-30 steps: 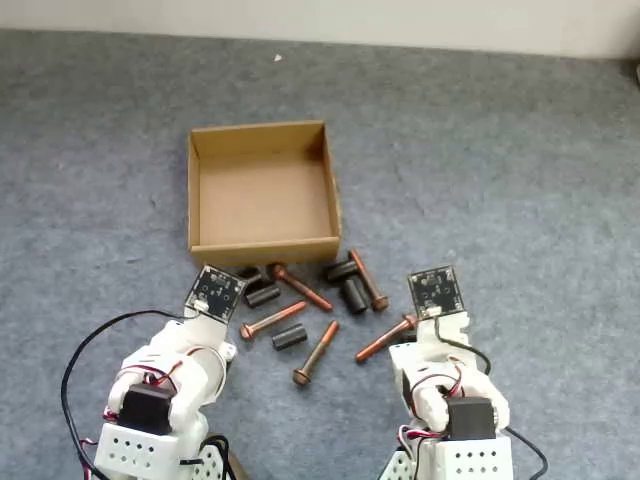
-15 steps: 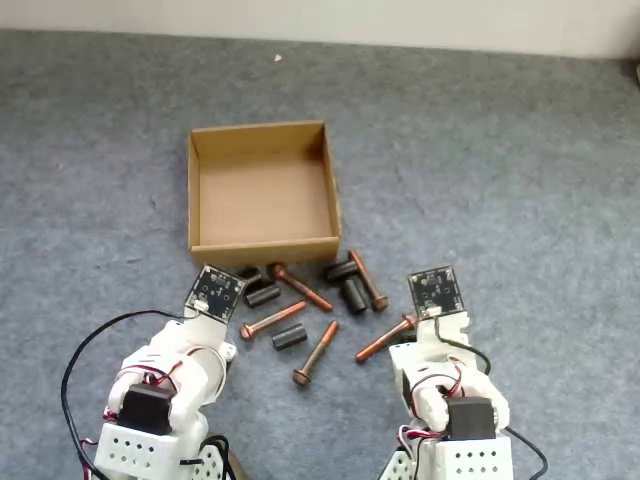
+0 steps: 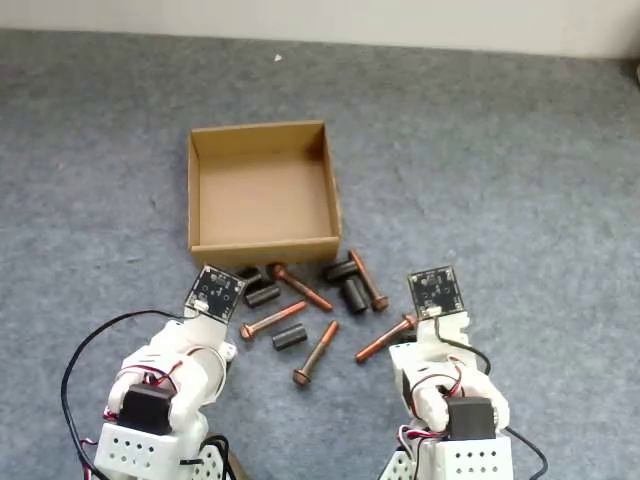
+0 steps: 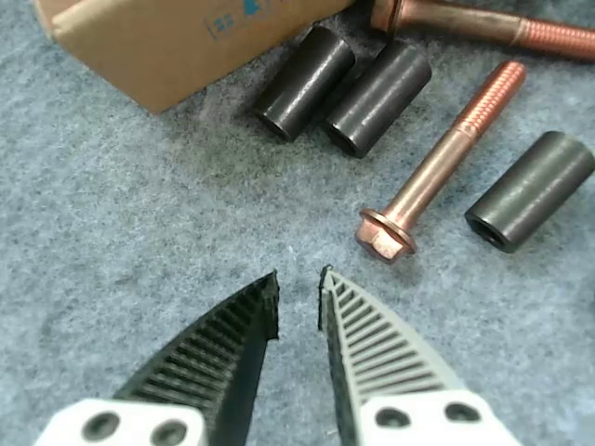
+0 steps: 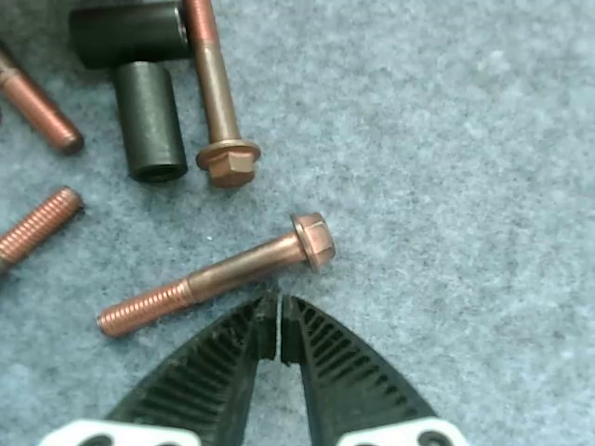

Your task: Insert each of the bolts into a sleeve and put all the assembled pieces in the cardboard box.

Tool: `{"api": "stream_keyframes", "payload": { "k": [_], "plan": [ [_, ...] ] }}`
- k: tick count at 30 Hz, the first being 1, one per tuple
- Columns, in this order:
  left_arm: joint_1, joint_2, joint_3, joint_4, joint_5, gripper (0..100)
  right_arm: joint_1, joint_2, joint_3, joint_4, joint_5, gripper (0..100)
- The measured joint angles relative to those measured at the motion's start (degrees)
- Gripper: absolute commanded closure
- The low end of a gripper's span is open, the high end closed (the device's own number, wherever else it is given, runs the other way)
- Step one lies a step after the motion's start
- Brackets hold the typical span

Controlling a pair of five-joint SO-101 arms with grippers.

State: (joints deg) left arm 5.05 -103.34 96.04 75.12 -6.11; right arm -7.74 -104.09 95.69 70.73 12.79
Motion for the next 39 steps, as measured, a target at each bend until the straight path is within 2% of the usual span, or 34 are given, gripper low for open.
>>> {"api": "stream_keyframes", "payload": {
  "k": [5,14,19,22,26,32,35,39],
  "plan": [
    [-0.4,0.0,0.0,0.0,0.0,90,1.2,0.0,0.0,0.0,0.0,98.6],
    [-11.9,0.0,-0.4,1.0,0.0,90,11.3,0.0,0.0,-1.5,0.0,98.2],
    [-15.6,0.0,-0.4,1.0,0.0,91,11.6,-0.1,-4.6,-2.1,1.6,95.9],
    [-17.2,0.0,-0.4,1.0,0.0,90,11.6,-0.1,-10.2,-2.0,4.9,94.1],
    [-18.2,0.0,-0.4,1.0,0.0,90,9.8,1.0,-19.3,-0.4,5.7,94.0],
    [-18.2,0.0,-0.4,1.0,0.0,90,3.7,19.4,-38.0,6.7,5.9,94.0],
    [-18.2,0.0,-0.4,1.0,0.0,90,3.2,32.0,-49.2,10.0,6.0,94.0],
    [-18.2,0.0,-0.4,1.0,0.0,90,3.0,48.1,-65.5,15.2,2.5,94.0]
  ]
}}
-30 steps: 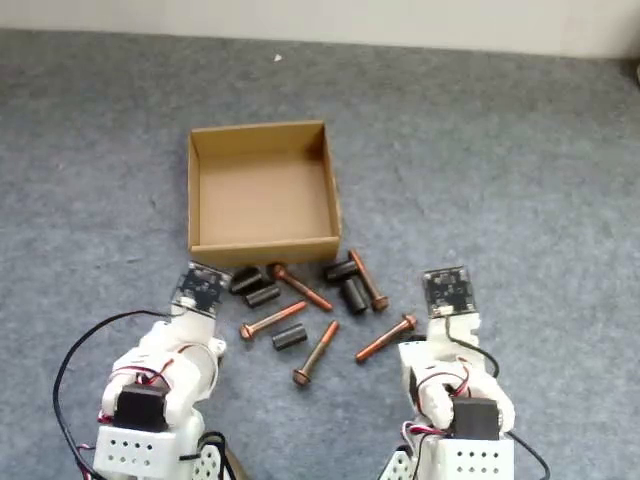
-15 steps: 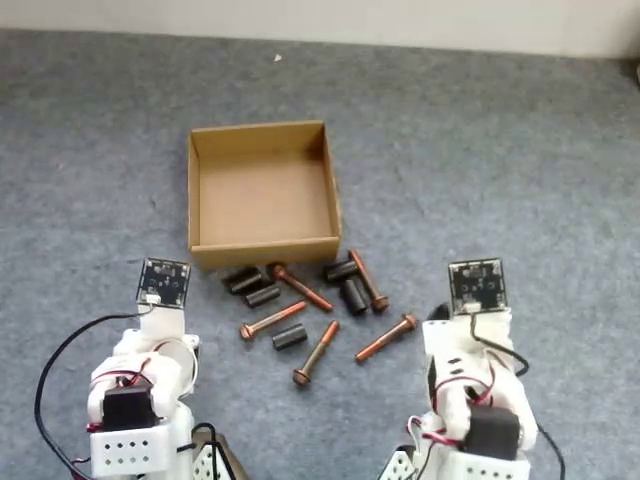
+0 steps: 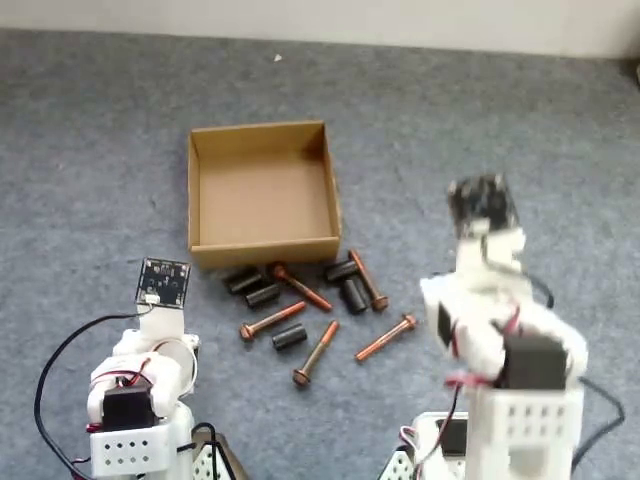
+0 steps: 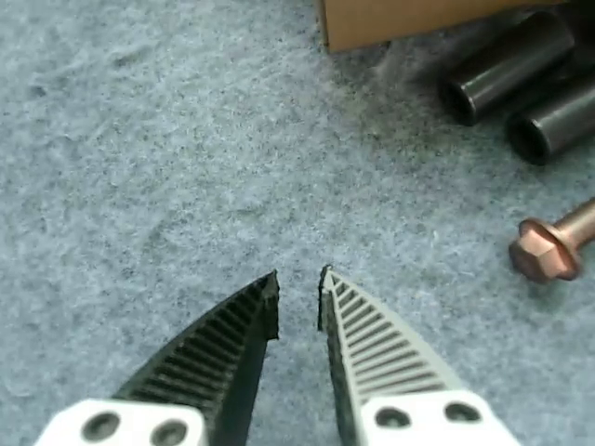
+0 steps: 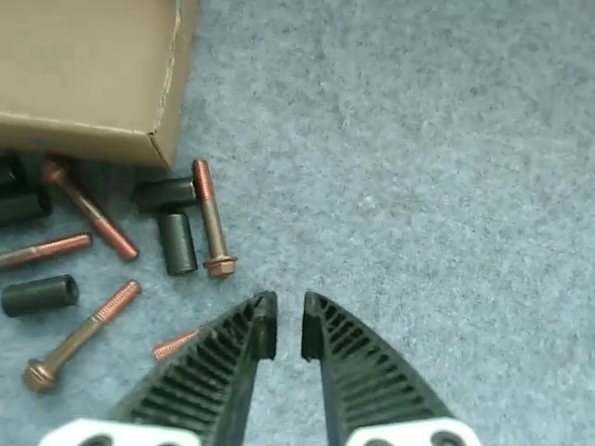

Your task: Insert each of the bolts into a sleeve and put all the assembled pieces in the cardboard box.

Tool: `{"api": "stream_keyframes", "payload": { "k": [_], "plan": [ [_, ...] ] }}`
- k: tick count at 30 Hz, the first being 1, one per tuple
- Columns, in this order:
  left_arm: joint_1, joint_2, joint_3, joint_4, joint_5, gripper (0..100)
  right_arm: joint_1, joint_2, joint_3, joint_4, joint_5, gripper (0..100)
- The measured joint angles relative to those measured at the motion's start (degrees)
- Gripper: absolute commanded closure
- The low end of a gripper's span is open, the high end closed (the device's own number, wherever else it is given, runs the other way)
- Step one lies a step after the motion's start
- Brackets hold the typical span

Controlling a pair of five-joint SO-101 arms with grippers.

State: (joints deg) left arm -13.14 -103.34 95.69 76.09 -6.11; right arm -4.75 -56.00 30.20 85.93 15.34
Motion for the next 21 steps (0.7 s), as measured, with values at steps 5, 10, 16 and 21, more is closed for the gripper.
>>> {"api": "stream_keyframes", "payload": {
  "k": [5,10,16,21],
  "plan": [
    [0.0,0.0,0.0,0.0,0.0,90,-5.1,15.2,-17.9,7.7,-3.4,93.6],
    [0.0,0.0,0.0,0.0,0.0,90,-13.5,26.7,-25.7,10.7,-4.5,93.6],
    [0.0,0.0,0.0,0.0,0.0,91,-20.0,39.3,-26.3,10.7,-4.6,93.6],
    [0.0,0.0,0.0,0.0,0.0,91,-23.6,49.1,-26.3,9.1,-4.6,93.7]
  ]
}}
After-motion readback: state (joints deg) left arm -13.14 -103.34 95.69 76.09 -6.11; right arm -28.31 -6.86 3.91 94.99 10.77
